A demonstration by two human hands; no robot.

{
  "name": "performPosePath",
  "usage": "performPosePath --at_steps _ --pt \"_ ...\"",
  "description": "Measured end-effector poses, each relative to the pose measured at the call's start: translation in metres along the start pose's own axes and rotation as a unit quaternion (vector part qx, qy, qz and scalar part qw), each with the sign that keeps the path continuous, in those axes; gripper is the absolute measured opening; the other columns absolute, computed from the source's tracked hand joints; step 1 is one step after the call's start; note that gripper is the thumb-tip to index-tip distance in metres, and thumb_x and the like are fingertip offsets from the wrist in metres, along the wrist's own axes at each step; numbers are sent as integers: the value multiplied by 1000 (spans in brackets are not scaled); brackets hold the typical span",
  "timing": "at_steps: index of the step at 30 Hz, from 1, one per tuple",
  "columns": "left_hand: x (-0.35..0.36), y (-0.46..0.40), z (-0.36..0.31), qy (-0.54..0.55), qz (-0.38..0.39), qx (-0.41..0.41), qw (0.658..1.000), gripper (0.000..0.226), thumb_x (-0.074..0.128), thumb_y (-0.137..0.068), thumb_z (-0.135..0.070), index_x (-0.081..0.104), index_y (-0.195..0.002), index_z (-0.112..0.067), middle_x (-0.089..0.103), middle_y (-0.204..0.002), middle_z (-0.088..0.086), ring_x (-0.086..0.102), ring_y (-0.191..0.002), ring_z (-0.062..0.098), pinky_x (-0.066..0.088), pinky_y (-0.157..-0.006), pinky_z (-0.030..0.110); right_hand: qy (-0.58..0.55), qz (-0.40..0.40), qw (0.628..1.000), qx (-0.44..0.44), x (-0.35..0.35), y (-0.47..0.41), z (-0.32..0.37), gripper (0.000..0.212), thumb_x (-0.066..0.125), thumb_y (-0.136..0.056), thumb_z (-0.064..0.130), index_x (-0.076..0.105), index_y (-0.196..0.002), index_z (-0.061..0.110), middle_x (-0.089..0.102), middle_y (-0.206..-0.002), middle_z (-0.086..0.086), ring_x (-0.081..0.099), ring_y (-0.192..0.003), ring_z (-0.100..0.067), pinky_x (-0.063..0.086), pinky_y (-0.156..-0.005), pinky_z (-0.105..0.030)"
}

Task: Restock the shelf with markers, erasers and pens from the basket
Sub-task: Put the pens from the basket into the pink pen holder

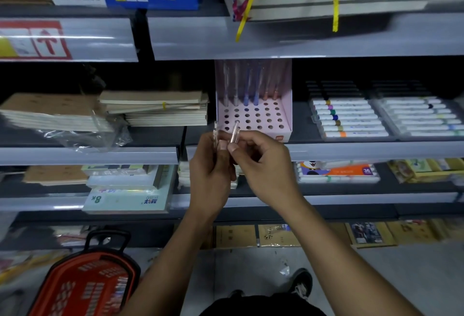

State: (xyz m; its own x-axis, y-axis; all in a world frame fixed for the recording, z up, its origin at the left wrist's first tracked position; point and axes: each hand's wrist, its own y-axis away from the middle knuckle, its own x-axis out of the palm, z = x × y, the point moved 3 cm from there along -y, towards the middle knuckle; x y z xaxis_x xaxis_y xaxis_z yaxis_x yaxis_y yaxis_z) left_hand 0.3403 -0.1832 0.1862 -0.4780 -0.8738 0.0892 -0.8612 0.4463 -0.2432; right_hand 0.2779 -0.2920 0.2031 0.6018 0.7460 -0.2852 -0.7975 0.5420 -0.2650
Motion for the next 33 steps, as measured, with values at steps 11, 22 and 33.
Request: performPosePath --at_steps 11,22,33 --pt "-2 1 6 -190 -19 -6 982 20 39 -113 -37 57 -111 -31 72 -86 -8 67 -71 14 57 -61 45 -45 -56 997 16 -19 -9 4 5 77 -92 20 76 -96 23 75 -81 5 74 -76 -17 63 -73 -33" --pt "-4 -3 9 -304 -9 -15 952 40 52 -105 -30 50 -138 -52 66 -74 -8 63 -60 6 57 -60 30 -19 -247 968 -29 -68 -61 17 4 77 -88 26 76 -90 22 76 -78 6 75 -76 -15 63 -75 -41" --pt "-4 -3 8 -322 0 -33 946 51 56 -103 -25 42 -137 -60 67 -86 -15 67 -65 3 59 -58 27 153 -270 951 -10 -77 -93 26 54 66 -79 4 28 -48 25 29 -44 13 43 -37 5 24 -34 -14"
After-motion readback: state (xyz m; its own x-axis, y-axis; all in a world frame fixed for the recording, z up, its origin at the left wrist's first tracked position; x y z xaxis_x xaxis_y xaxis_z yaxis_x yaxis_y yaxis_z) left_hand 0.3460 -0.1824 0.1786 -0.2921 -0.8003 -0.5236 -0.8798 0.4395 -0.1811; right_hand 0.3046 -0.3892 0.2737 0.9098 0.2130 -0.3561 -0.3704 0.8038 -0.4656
